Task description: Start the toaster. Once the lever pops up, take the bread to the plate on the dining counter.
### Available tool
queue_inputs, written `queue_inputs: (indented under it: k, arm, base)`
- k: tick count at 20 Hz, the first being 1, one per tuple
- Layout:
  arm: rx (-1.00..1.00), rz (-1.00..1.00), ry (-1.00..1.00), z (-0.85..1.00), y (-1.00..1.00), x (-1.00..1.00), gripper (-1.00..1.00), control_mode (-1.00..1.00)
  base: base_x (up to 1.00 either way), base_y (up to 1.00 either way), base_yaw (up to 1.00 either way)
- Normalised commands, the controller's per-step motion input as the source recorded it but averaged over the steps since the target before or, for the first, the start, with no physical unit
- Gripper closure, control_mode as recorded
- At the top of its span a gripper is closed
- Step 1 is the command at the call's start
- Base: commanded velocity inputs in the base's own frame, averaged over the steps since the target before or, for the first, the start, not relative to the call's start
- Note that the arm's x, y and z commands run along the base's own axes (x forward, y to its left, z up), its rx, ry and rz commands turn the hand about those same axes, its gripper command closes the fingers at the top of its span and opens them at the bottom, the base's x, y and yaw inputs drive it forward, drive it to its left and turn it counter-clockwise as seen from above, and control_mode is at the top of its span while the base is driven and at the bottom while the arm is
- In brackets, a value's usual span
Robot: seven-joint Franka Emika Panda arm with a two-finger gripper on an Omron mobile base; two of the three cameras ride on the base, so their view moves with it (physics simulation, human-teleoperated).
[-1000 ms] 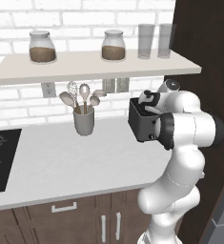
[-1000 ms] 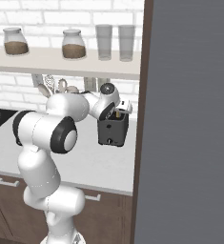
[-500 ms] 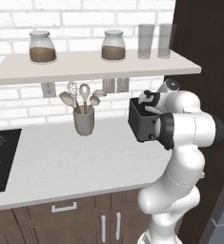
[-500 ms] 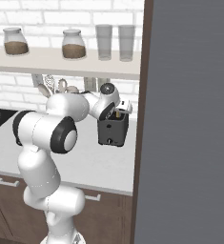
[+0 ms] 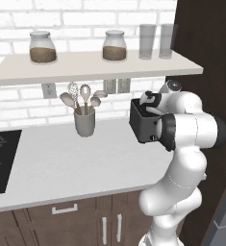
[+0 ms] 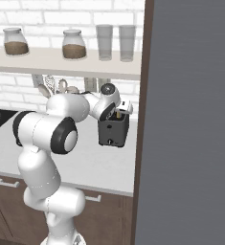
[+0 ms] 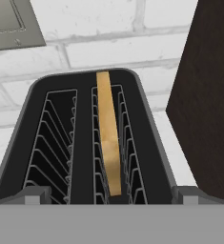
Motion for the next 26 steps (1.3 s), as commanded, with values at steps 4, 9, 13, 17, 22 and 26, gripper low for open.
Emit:
queue_inputs:
  k: [4, 9, 13, 17, 22, 26]
  arm:
    - [0.00, 0.00, 0.00, 0.00, 0.00, 0.00, -1.00, -1.00]
    - [0.00, 0.00, 0.00, 0.00, 0.00, 0.00, -1.00, -1.00]
    - [0.00, 0.00, 0.00, 0.00, 0.00, 0.00, -1.00, -1.00]
    - [0.00, 0.00, 0.00, 0.00, 0.00, 0.00, -1.00, -1.00]
    - [0.00, 0.00, 0.00, 0.00, 0.00, 0.00, -1.00, -1.00]
    - [0.00, 0.00, 0.00, 0.00, 0.00, 0.00, -1.00, -1.00]
  base:
    - [0.00, 0.00, 0.00]
    - [0.00, 0.00, 0.00]
    - [0.00, 0.00, 0.00]
    - [0.00, 0.00, 0.00]
    - [0.00, 0.00, 0.00]
    - [0.00, 0.00, 0.00]
